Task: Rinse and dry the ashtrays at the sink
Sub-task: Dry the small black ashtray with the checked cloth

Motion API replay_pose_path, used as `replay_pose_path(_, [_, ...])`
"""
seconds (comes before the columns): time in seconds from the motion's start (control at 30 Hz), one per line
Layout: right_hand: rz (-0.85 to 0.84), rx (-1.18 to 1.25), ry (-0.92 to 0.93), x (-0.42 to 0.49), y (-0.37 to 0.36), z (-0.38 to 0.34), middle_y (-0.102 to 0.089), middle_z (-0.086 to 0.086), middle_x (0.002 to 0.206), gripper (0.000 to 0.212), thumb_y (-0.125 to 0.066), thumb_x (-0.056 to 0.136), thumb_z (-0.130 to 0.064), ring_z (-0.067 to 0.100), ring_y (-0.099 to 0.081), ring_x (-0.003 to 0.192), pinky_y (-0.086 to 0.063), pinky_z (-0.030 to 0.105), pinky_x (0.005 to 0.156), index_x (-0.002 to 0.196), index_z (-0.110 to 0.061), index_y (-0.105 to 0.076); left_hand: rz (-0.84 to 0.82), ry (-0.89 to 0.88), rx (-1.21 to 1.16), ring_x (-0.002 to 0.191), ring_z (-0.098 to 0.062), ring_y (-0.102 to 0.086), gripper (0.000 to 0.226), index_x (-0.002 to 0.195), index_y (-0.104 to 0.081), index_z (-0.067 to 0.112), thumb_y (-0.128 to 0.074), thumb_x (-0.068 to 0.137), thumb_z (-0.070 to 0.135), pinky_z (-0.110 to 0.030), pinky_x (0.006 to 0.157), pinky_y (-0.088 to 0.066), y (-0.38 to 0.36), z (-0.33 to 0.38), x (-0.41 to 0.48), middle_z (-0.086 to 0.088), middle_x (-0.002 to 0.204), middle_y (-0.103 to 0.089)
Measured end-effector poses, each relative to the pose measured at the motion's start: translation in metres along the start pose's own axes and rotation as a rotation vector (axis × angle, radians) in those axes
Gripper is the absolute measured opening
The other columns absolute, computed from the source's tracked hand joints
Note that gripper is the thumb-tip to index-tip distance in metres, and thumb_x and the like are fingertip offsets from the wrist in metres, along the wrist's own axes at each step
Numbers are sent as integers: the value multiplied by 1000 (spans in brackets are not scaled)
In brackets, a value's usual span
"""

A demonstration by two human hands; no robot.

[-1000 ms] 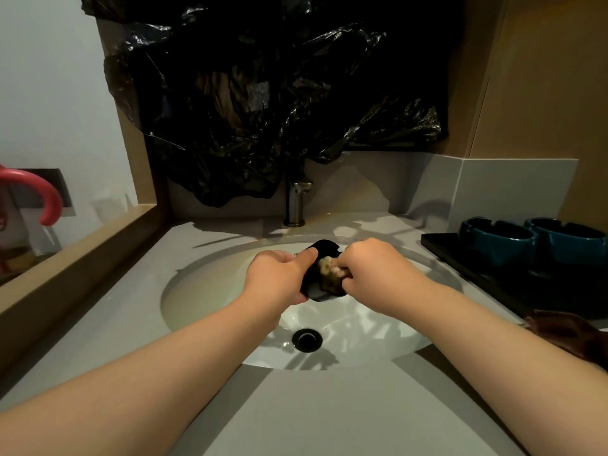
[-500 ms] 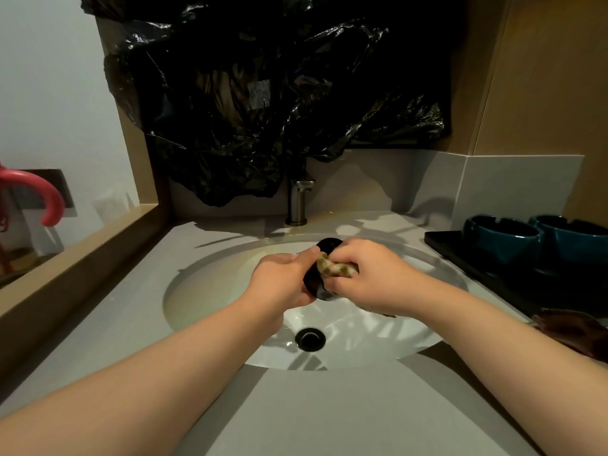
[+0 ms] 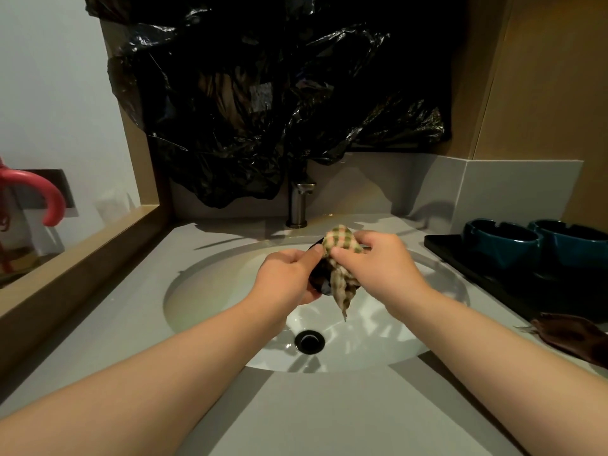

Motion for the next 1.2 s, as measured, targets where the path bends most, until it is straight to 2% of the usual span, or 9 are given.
replay_pose_path(0.13, [-183, 320, -149, 2, 0, 2, -73, 16, 88, 33, -58, 91, -34, 26, -71, 85, -57, 39, 84, 93, -3, -70, -18, -4, 11, 84, -27, -73, 30, 105, -66, 4, -58, 95, 30, -38, 85, -58, 2, -1, 2, -17, 96, -73])
replay_pose_path(0.3, [-342, 423, -171, 1, 6, 4, -72, 18, 78, 31, -60, 91, -29, 29, -70, 73, -58, 33, 69, 90, 0, -71, -35, 8, 15, 87, -35, -71, 33, 103, -67, 2, -59, 93, 32, -42, 87, -57, 2, -2, 2, -23, 96, -72])
replay_pose_path(0.5, [-415, 56, -16, 2, 15, -3, -70, 21, 80, 13, -67, 85, -12, 23, -62, 68, -50, 33, 67, 82, -1, -74, 4, 35, 13, 82, -29, -71, 33, 103, -68, 2, -60, 93, 33, -33, 74, -59, 8, -1, 5, -18, 95, -73])
replay_pose_path(0.67, [-385, -174, -9, 1, 10, -6, -63, 19, 67, 55, -60, 84, -53, 14, -55, 55, -48, 27, 62, 74, 1, -66, -14, 30, 96, 71, -24, -69, 33, 101, -70, 7, -61, 91, 37, -34, 77, -59, 7, -2, 4, -15, 91, -73])
replay_pose_path(0.73, [-295, -277, 80, 3, 6, -1, -57, 9, 59, 38, -63, 87, -36, 14, -51, 53, -45, 30, 56, 64, -5, -62, -31, 41, 45, 76, -24, -71, 33, 101, -69, 2, -61, 92, 33, -34, 76, -60, 5, -2, 3, -18, 93, -73])
replay_pose_path(0.83, [-69, -402, 206, 5, 4, 1, -65, -3, 82, 3, -63, 85, -20, 16, -59, 78, -48, 29, 64, 83, -23, -63, -36, 55, -15, 87, -31, -72, 31, 103, -66, 1, -61, 93, 30, -41, 82, -59, 4, 0, 2, -21, 96, -73])
replay_pose_path(0.93, [10, -477, 291, 2, 3, 0, -61, -3, 83, 14, -60, 85, -16, 20, -55, 80, -43, 29, 59, 85, -29, -54, -42, 51, -22, 87, -32, -72, 31, 106, -65, 2, -59, 94, 30, -43, 83, -58, 3, 0, 2, -20, 98, -72])
replay_pose_path(1.1, [-290, -419, 266, -4, 5, -6, -65, 7, 77, 17, -62, 88, -33, 20, -58, 69, -45, 33, 62, 85, -18, -70, 37, 64, -31, 84, -33, -73, 31, 102, -66, 3, -62, 92, 32, -40, 79, -60, 8, 0, 2, -20, 94, -73])
replay_pose_path(1.2, [-386, -427, 213, -7, 6, -7, -61, -10, 80, 32, -76, 76, -34, 5, -54, 66, -44, 20, 59, 106, -27, -69, 50, 60, -10, 81, -32, -73, 34, 105, -66, 4, -64, 90, 34, -42, 80, -59, 9, -1, 3, -18, 94, -73])
Point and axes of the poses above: each hand's wrist, its own x-axis towards the middle knuckle, its own y-axis out of the back of the hand, z = x × y, the point moved 1 cm from there along x, towards the middle knuckle
